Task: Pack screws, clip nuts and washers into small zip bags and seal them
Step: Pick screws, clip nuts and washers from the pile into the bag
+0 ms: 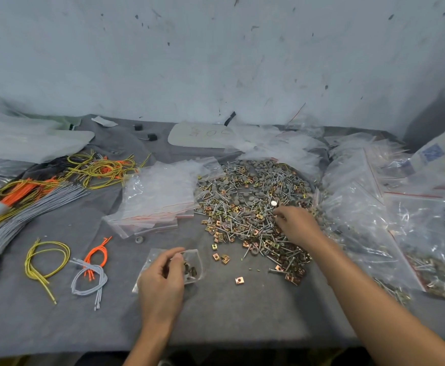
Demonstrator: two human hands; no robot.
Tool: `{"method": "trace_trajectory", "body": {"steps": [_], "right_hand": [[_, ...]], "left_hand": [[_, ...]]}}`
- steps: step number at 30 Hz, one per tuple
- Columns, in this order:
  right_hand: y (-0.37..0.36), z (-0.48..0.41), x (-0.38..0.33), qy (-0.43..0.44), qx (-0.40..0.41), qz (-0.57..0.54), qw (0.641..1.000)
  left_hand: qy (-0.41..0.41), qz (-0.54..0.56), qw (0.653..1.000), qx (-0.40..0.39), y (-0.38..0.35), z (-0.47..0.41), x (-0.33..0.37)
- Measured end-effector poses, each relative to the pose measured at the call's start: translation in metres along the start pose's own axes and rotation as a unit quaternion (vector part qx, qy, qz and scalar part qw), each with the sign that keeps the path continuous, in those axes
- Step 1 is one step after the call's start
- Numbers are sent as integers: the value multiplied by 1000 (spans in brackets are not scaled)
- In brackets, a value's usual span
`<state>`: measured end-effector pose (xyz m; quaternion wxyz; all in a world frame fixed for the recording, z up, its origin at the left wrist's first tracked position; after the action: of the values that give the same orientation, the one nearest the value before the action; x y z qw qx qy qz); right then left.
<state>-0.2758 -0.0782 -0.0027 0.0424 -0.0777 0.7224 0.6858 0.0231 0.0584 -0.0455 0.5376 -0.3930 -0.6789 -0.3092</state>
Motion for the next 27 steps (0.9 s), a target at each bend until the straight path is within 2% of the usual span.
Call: {"method": "trace_trajectory", "body": {"steps": [8,15,19,22,27], "right_hand": [[-5,1,1,21,24,40,999],[-3,4,0,22,35,33,999],[9,16,-8,-3,68,-62,996],[24,43,-37,27,69,-165,984],[11,102,-115,131,-32,-318,938]], "left_hand": [[1,-8,1000,-2,-1,2,1],[6,-1,1000,-5,0,3,3],[7,3,1000,-6,0,3,4],[8,-5,1000,-8,0,3,4],[8,-9,1000,-8,0,3,5]]}}
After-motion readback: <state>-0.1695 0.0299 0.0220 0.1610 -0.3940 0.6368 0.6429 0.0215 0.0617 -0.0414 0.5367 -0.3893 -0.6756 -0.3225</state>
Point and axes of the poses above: each hand's wrist, its own z-axis away from the middle knuckle, its own y-axis out of the back of the hand, x = y × z, the point moved 2 cm from there along -z, towards the middle knuckle, and after that the axes turned 8 degrees about z, right-handed, at the moved point
